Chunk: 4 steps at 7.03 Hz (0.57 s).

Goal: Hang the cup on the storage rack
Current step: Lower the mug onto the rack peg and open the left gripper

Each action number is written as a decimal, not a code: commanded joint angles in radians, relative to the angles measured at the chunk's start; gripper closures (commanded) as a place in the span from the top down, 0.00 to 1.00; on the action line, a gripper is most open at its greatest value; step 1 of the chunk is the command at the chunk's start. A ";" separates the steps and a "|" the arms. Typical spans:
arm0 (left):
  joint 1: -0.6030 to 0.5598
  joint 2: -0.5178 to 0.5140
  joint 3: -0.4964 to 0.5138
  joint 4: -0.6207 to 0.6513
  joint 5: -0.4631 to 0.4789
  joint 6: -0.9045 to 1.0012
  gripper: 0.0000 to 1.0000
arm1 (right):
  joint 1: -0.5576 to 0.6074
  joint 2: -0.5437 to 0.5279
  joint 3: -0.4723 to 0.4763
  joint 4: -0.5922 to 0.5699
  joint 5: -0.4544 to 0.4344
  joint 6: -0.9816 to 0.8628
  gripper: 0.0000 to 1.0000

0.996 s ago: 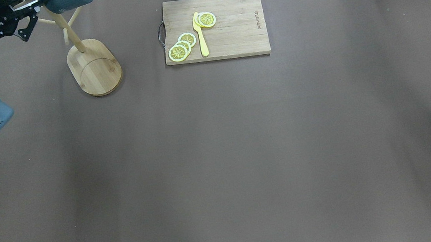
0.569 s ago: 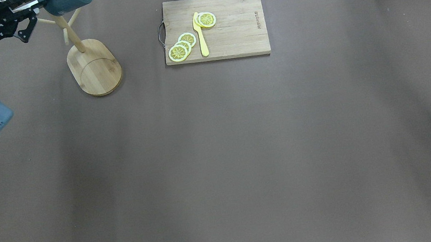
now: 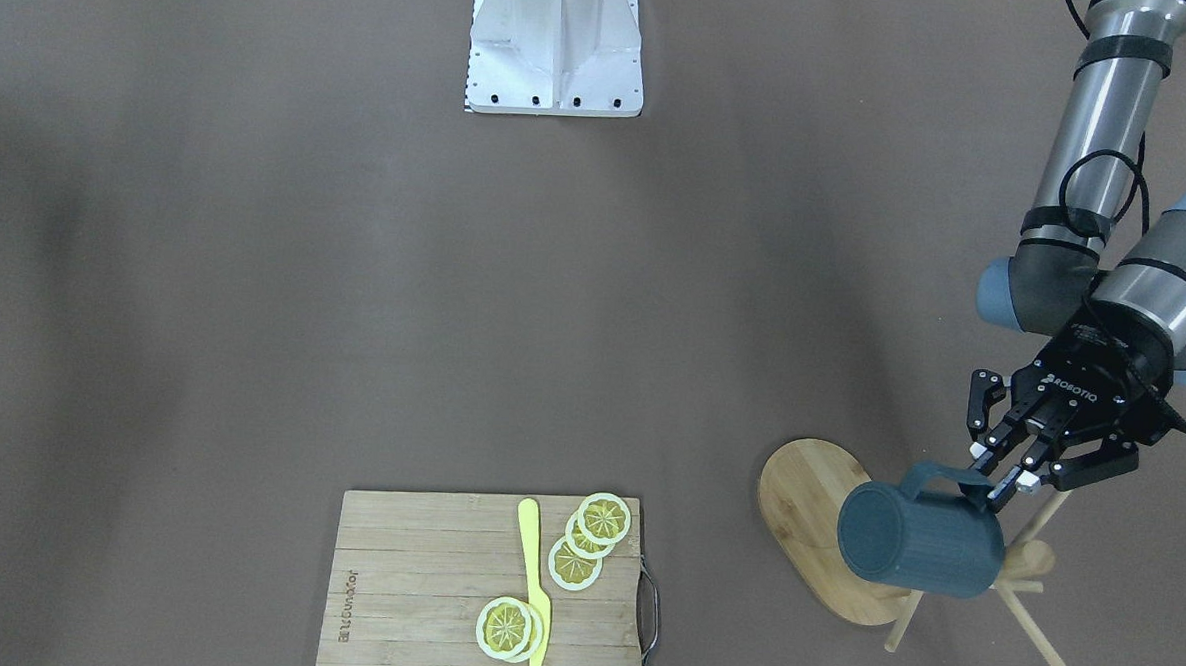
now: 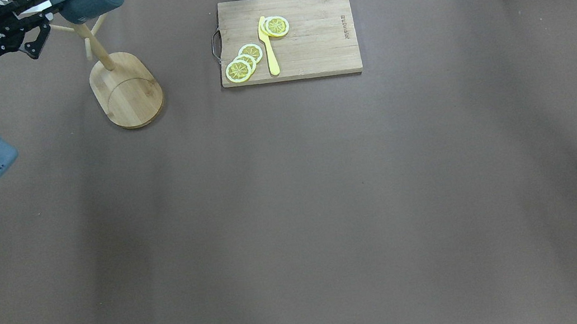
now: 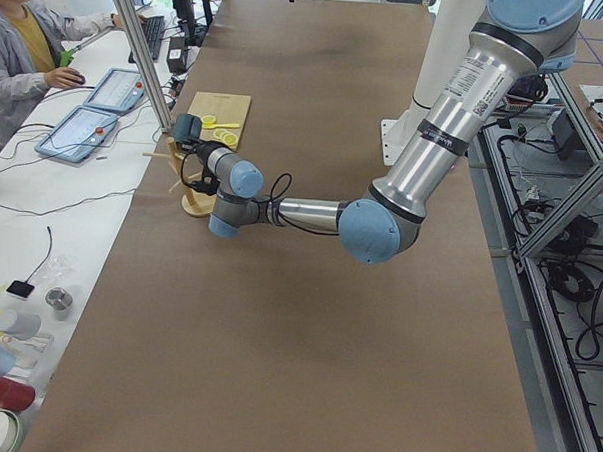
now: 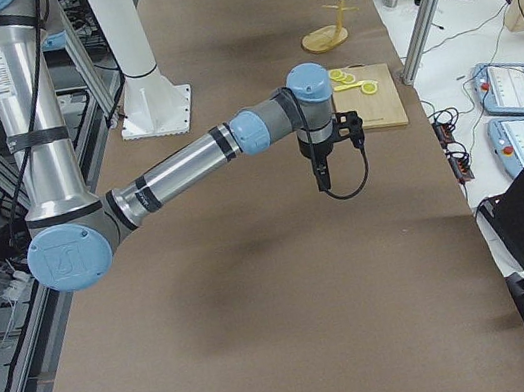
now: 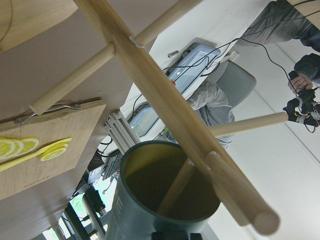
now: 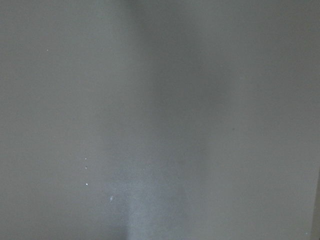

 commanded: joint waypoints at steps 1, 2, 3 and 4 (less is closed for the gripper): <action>0.002 0.009 0.000 0.000 -0.002 0.010 0.21 | 0.000 0.005 0.011 -0.019 -0.001 0.000 1.00; 0.003 0.009 -0.001 0.000 -0.003 0.013 0.33 | -0.002 0.005 0.011 -0.019 -0.001 0.000 1.00; 0.003 0.009 -0.003 0.000 -0.003 0.015 0.41 | -0.002 0.005 0.011 -0.019 -0.001 0.000 1.00; 0.005 0.008 -0.003 0.000 -0.005 0.029 0.46 | -0.002 0.005 0.009 -0.019 -0.001 0.000 1.00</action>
